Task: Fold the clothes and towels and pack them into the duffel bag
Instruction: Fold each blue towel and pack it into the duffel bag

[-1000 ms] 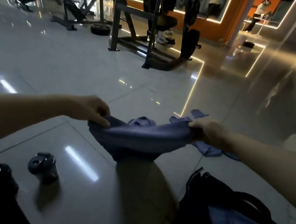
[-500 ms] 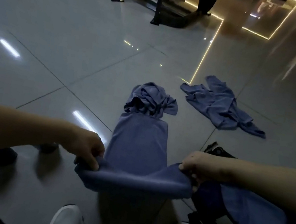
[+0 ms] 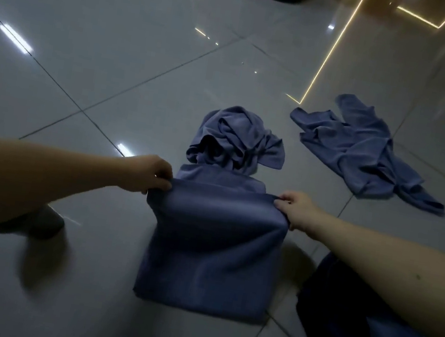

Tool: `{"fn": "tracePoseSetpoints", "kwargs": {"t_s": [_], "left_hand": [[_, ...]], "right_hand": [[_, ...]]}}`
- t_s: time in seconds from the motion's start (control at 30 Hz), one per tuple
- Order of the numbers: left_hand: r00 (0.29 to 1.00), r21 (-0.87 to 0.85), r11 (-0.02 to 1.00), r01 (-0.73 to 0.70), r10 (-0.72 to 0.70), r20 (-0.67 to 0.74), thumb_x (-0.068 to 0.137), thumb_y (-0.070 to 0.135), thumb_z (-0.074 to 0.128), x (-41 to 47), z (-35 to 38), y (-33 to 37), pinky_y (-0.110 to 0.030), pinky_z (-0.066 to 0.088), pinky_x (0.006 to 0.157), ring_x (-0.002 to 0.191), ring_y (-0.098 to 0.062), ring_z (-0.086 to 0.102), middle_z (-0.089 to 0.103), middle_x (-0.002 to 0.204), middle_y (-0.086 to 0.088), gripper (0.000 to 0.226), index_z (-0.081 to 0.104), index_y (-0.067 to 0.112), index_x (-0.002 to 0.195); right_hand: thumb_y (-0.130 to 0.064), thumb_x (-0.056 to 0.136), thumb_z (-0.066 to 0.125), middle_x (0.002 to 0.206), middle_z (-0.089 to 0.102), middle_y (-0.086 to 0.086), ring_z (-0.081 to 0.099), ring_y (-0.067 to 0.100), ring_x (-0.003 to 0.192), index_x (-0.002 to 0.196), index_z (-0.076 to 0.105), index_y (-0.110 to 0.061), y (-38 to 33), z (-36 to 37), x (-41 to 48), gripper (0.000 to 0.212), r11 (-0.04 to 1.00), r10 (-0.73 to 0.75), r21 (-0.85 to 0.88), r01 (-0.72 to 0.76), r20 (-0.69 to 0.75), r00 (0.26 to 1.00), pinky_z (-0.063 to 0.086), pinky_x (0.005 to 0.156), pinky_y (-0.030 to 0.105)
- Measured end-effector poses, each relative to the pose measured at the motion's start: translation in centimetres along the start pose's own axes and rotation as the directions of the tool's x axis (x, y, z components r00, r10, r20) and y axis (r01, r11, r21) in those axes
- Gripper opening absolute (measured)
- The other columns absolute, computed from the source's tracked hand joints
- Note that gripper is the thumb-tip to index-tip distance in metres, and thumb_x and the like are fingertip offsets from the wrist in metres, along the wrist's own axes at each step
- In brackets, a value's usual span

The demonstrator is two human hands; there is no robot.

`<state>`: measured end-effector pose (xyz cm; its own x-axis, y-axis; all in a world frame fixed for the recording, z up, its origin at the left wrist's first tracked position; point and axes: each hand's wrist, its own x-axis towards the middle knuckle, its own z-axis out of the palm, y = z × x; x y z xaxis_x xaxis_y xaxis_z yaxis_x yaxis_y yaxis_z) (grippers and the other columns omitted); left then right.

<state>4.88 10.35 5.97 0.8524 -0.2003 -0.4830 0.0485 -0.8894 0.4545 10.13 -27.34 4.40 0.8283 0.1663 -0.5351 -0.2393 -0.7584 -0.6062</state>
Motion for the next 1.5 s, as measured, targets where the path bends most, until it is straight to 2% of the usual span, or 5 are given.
{"fn": "tracePoseSetpoints", "kwargs": {"t_s": [0.3,0.53,0.9,1.2,1.5], "left_hand": [[0.941,-0.023,0.994,0.103,-0.105,-0.321,0.095,0.024,0.061,9.0,2.2,-1.9,-0.042,0.052,0.088,0.093,-0.029,0.062,0.066,0.101,-0.006,0.019,0.072,0.013,0.106],[0.965,0.094,0.993,0.069,-0.043,-0.259,0.074,0.034,0.061,12.2,4.0,-4.0,-0.038,0.052,0.081,0.088,-0.032,0.063,0.065,0.089,-0.007,0.03,0.074,0.009,0.081],[0.96,0.084,0.994,0.064,-0.039,-0.278,0.086,0.019,0.068,13.2,5.5,-3.3,-0.039,0.048,0.081,0.09,-0.031,0.058,0.055,0.101,-0.006,0.009,0.07,0.014,0.093],[0.972,-0.087,0.995,0.043,-0.062,-0.227,0.075,0.011,0.075,11.1,3.3,-1.5,-0.025,0.042,0.061,0.072,-0.022,0.058,0.064,0.079,-0.004,0.01,0.065,0.014,0.076],[0.928,-0.086,0.993,-0.083,0.046,-0.369,0.079,0.024,0.08,7.1,1.4,-1.4,-0.036,0.049,0.066,0.071,-0.02,0.057,0.059,0.078,0.001,0.018,0.062,0.022,0.076]], "right_hand": [[-0.021,0.102,0.055,0.084,0.062,0.017,0.056,0.028,0.069,0.091,0.062,-0.004,1.1,2.7,9.7,0.021,0.999,0.012,0.037,-0.005,-0.188,0.982,0.051,0.066,0.04],[-0.031,0.092,0.067,0.136,0.048,0.005,0.04,0.03,0.13,0.102,0.072,-0.011,0.7,4.5,14.1,0.023,0.967,-0.071,-0.253,0.033,-0.139,0.988,0.037,0.109,0.037],[-0.023,0.086,0.066,0.102,0.053,0.014,0.051,0.038,0.102,0.082,0.059,-0.023,-0.8,4.8,14.7,0.008,0.882,-0.134,-0.462,0.087,-0.068,0.989,0.05,0.092,0.039],[-0.011,0.082,0.071,0.071,0.062,-0.002,0.055,0.015,0.069,0.064,0.063,-0.018,-1.2,3.9,13.3,0.021,0.995,0.044,0.094,-0.034,-0.111,0.993,0.044,0.06,0.024],[-0.001,0.079,0.075,0.073,0.066,0.007,0.063,0.026,0.079,0.067,0.068,-0.018,-1.3,1.7,10.0,0.022,0.948,-0.033,0.31,0.073,-0.133,0.991,0.058,0.08,0.044]]}}
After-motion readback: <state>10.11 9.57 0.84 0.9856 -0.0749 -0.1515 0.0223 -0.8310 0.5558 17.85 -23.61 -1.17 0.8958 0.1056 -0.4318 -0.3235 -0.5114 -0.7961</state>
